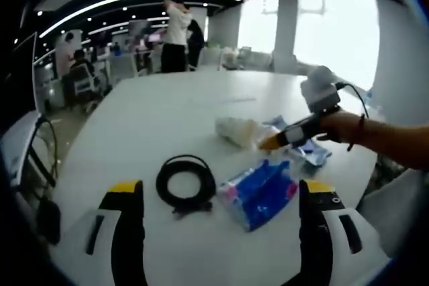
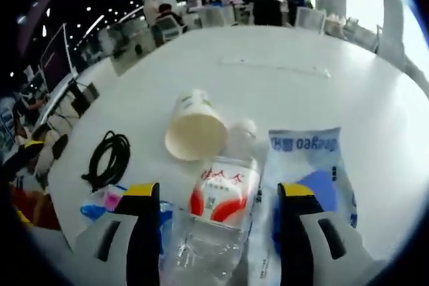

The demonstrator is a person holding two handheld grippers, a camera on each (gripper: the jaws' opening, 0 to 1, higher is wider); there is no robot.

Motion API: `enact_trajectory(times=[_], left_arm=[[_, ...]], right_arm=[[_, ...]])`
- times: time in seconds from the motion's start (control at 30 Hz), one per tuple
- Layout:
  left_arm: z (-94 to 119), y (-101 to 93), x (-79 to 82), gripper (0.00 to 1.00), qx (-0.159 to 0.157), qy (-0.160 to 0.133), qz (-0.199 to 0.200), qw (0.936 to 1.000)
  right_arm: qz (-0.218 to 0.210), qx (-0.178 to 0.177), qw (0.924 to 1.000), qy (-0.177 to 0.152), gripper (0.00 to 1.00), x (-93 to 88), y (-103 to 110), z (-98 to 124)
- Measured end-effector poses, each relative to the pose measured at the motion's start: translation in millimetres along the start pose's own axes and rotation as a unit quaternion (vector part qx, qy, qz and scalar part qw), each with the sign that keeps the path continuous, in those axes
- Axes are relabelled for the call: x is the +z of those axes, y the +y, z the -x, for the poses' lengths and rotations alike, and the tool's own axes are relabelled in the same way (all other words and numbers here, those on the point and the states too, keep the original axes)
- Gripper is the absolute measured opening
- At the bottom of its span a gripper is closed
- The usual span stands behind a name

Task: Arrange the tabletop items into an orderly group along one side of the table until the central work area is clear of visible clutter.

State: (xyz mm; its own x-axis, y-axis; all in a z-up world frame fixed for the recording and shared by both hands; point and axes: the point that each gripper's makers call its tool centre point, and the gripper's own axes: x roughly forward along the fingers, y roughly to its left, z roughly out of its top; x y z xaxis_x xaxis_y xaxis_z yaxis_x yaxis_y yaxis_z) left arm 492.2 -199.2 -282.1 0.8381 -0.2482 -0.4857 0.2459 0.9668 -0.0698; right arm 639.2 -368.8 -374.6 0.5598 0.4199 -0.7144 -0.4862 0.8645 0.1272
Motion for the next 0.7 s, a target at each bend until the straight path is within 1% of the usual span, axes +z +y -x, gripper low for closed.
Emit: enact_trajectory(times=[0.03,0.17,0.2,0.27,0.37,0.43,0.5,0.57,0.7], left_arm=[[0.0,-0.1,0.4,0.94,0.000,0.000,-0.001,1.0000],[0.7,-0.7,1.1,0.93,0.000,-0.001,-0.004,1.0000],[0.7,-0.5,1.3,0.93,0.002,-0.002,-0.004,1.0000],[0.7,-0.9,2.2,0.93,0.002,-0.004,-0.003,1.0000],[0.7,-3.7,3.3,0.92,-0.002,-0.005,-0.007,1.0000],[1.3,-3.8,3.3,0.92,-0.003,-0.005,-0.009,0.9999],[2.2,-6.3,3.8,0.91,-0.008,-0.006,-0.013,0.9999],[2.2,-8.6,2.2,0.92,-0.013,-0.003,-0.012,0.9998],[2.3,-7.5,1.4,0.91,-0.011,0.000,-0.010,0.9999]], right_arm=[[-0.005,-0.004,1.0000,-0.003,0.68,1.2,-0.3,-1.9],[-0.012,-0.016,0.9998,0.009,0.63,-1.8,-1.5,-6.9],[-0.015,-0.020,0.9996,0.010,0.59,-2.0,-2.5,-7.1],[-0.033,-0.035,0.9986,0.022,0.52,-5.8,-5.4,-8.0],[-0.028,-0.050,0.9979,0.029,0.47,-7.1,-9.4,-10.7],[-0.034,-0.052,0.9975,0.032,0.47,-7.6,-9.0,-12.7],[-0.051,-0.062,0.9963,0.032,0.46,-7.4,-10.5,-12.7],[-0.046,-0.066,0.9962,0.035,0.46,-7.7,-10.4,-12.7],[-0.051,-0.079,0.9947,0.042,0.44,-9.0,-11.1,-15.0]])
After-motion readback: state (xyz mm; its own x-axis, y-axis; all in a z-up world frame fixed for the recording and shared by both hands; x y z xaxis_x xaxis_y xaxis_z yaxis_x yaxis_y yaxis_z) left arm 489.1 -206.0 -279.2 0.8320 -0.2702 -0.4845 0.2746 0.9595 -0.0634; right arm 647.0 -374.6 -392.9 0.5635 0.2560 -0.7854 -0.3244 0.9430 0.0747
